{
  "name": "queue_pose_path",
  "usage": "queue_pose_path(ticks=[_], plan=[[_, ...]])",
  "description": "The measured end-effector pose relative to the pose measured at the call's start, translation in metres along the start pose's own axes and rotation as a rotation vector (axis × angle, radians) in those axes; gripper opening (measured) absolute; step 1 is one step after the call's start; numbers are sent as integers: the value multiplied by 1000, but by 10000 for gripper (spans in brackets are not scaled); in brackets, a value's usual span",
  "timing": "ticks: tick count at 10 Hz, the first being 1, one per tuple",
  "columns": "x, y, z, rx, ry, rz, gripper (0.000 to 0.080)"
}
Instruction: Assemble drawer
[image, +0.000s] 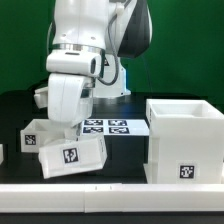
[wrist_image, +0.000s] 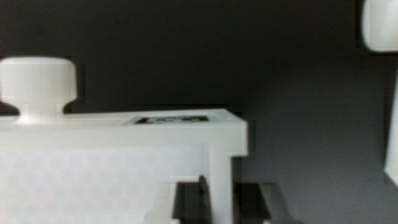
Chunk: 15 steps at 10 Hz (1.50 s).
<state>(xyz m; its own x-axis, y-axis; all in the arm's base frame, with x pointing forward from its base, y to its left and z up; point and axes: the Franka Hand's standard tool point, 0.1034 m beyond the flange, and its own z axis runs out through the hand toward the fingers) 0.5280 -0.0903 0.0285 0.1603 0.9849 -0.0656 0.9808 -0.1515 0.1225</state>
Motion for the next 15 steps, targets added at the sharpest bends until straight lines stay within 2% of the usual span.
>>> queue_pose_path(ticks=[1,2,4,5,8,9,10,11,12,13,15], plan=[[-3,-5,1,91,-9,2,39],[-5,-6,2,144,-15,-3,39],[-5,-3,2,175,-18,-11,39],[-4,-1,4,165,-15,-14,39],[-6,-2,4,166,-14,-13,39],[-7,-2,5,168,-14,-13,218],[-9,-4,7,174,-14,-12,352],[-9,-7,9,204,-16,-9,352],[-7,-7,8,235,-16,-12,537],[-5,-8,7,260,-16,-16,614],[-4,-13,12,274,-12,-22,642]])
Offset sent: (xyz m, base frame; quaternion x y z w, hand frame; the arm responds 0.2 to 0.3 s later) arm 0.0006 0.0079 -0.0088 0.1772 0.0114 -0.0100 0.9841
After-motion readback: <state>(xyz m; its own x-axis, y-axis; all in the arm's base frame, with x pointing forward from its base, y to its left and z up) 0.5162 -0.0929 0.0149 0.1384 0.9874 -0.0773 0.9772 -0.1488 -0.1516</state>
